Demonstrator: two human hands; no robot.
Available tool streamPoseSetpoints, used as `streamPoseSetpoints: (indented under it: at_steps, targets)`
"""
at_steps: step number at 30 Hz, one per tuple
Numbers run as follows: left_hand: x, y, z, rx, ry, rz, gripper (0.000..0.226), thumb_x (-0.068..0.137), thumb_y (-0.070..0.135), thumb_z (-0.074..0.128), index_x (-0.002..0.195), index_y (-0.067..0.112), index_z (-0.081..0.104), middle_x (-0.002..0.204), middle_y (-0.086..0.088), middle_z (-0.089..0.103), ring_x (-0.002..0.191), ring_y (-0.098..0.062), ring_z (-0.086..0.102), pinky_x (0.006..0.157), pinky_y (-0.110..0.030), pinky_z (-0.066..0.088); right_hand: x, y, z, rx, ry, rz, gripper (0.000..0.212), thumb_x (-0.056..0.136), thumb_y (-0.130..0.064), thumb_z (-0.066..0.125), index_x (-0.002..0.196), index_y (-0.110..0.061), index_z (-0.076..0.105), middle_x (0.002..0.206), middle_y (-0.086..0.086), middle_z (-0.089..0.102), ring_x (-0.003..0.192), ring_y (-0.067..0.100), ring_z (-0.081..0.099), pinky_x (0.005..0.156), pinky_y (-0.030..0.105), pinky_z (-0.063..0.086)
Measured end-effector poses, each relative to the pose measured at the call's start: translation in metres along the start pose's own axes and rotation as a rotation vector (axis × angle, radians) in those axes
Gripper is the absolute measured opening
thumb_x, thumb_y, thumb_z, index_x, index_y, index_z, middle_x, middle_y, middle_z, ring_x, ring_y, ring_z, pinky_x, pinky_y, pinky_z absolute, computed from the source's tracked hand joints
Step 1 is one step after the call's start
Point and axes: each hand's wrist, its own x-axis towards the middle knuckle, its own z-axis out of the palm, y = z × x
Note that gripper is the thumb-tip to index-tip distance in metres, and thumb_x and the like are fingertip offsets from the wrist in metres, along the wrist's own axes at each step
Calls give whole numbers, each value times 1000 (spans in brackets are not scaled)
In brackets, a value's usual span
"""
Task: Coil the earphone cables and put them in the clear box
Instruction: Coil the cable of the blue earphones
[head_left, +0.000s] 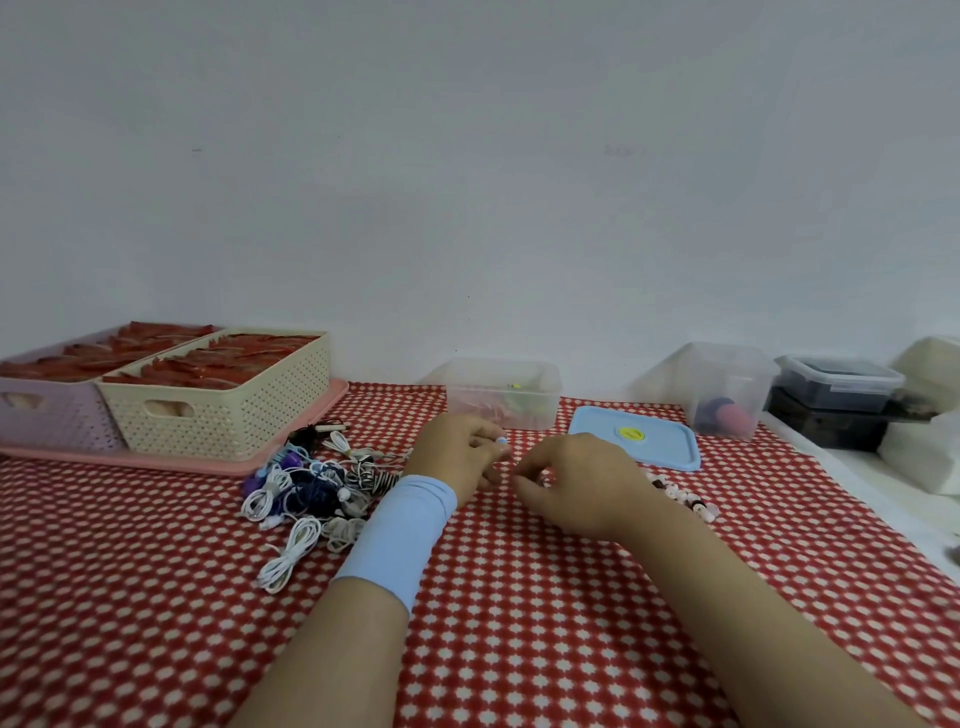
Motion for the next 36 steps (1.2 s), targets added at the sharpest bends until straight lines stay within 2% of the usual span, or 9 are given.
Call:
streamPoseSetpoints:
  at_steps: [7, 10, 15, 20, 23, 26, 29, 32, 36]
  targets:
    - [2, 3, 3, 7, -37, 17, 18, 92, 14, 65, 110, 14, 69, 74, 0, 71, 61, -15, 70, 62, -30, 61, 6, 10, 2, 103, -2, 96, 21, 100, -33, 55, 105, -30, 76, 107, -11, 74, 93, 11, 64, 84, 35, 54]
    - [0, 3, 3, 69, -71, 37, 17, 94, 16, 63, 109, 16, 69, 74, -1, 72, 64, -18, 71, 65, -31, 61, 6, 15, 2, 154, 21, 134, 20, 100, -30, 58, 111, -32, 74, 114, -13, 72, 97, 6, 60, 83, 27, 49]
    - [-1, 5, 3, 31, -43, 70, 31, 93, 13, 64, 124, 17, 64, 80, 7, 69, 59, -6, 67, 54, -20, 56, 4, 14, -1, 136, -43, 249, 40, 90, -60, 57, 118, -33, 67, 113, -14, 69, 96, 7, 61, 82, 29, 51]
    - [-2, 2, 4, 122, -25, 52, 23, 92, 21, 65, 115, 21, 68, 99, 6, 70, 80, -8, 68, 80, -34, 59, 5, 11, -2, -29, -216, 260, 27, 85, -52, 68, 96, -27, 74, 86, -7, 71, 77, 9, 65, 77, 35, 60]
    - [-6, 4, 2, 162, -27, 93, 22, 92, 24, 66, 113, 24, 70, 116, 10, 67, 97, -6, 60, 91, -26, 48, 6, 12, -1, 106, -141, 248, 23, 85, -48, 74, 95, -27, 75, 86, -8, 69, 77, 10, 63, 73, 31, 58]
    - [-2, 6, 0, 55, -32, 56, 22, 91, 24, 67, 113, 24, 71, 116, 12, 67, 103, -8, 62, 97, -33, 51, 9, 14, -9, 297, -31, 247, 21, 85, -48, 76, 89, -27, 74, 78, -8, 71, 68, 11, 67, 58, 17, 47]
    - [11, 17, -7, -110, -36, -6, 18, 89, 17, 69, 106, 21, 73, 103, 6, 71, 97, -10, 67, 91, -39, 57, 25, 18, -25, 389, 64, 209, 17, 85, -40, 78, 90, -24, 73, 80, -8, 71, 72, 10, 66, 63, 19, 46]
    - [33, 38, -21, -234, -30, -49, 20, 90, 9, 66, 109, 11, 70, 95, -5, 72, 86, -17, 71, 75, -29, 61, 55, 20, -45, 415, 100, 179, 17, 87, -34, 76, 99, -22, 74, 83, -9, 69, 74, 9, 65, 65, 19, 47]
    - [76, 50, -40, -8, 20, 2, 20, 89, 19, 69, 109, 20, 70, 92, 1, 72, 86, -15, 70, 82, -30, 56, 101, 22, -58, 418, 113, 158, 14, 90, -26, 74, 102, -19, 73, 84, -2, 71, 62, 7, 62, 50, 7, 40]
